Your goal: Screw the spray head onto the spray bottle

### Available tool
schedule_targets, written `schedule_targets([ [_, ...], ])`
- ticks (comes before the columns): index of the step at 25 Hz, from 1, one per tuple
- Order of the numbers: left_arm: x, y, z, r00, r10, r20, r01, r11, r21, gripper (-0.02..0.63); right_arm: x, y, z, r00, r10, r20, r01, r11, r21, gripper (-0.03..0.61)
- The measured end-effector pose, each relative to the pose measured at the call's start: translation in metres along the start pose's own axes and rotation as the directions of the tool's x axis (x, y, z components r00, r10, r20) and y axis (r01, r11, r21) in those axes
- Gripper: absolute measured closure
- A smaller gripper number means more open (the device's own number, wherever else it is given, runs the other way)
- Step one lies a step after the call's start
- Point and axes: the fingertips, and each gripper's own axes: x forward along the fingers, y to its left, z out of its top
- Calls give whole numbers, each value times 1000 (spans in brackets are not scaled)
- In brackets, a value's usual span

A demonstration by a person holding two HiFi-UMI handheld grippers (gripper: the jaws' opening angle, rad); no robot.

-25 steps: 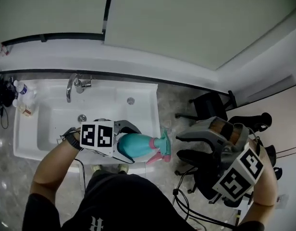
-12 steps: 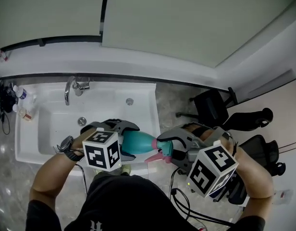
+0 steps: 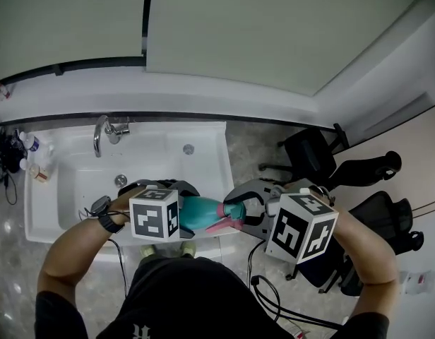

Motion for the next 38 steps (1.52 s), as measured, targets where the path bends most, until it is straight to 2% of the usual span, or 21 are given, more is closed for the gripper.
schedule_targets([
  [6, 5, -2, -4, 1000, 3, -17, -3, 1000, -24, 232, 5, -1, -1, 1000, 13, 25, -14, 999, 33, 453],
  [11, 7, -16, -9, 996, -93, -12, 92, 994, -51, 230, 13, 5, -1, 997, 56, 45, -58, 997, 40, 453],
  [13, 6, -18, -11, 996, -93, -12, 92, 995, -49, 229, 14, 7, -1, 997, 47, 68, -49, 999, 24, 453],
  [18, 0, -13, -17, 994, -73, -86, 70, 997, -38, 229, 15, 7, -2, 995, 4, 99, -2, 1000, -15, 453],
  [27, 1, -15, -22, 982, -115, -151, 105, 992, -67, 229, 20, 7, -9, 987, 9, 161, -8, 1000, -5, 456],
  [33, 9, -28, -17, 975, -151, -164, 133, 984, -114, 229, 19, 18, -16, 979, 45, 197, -46, 999, -2, 456],
  [38, 16, -34, -14, 964, -157, -215, 123, 979, -162, 229, 18, 26, -28, 966, 59, 252, -55, 998, -23, 457],
])
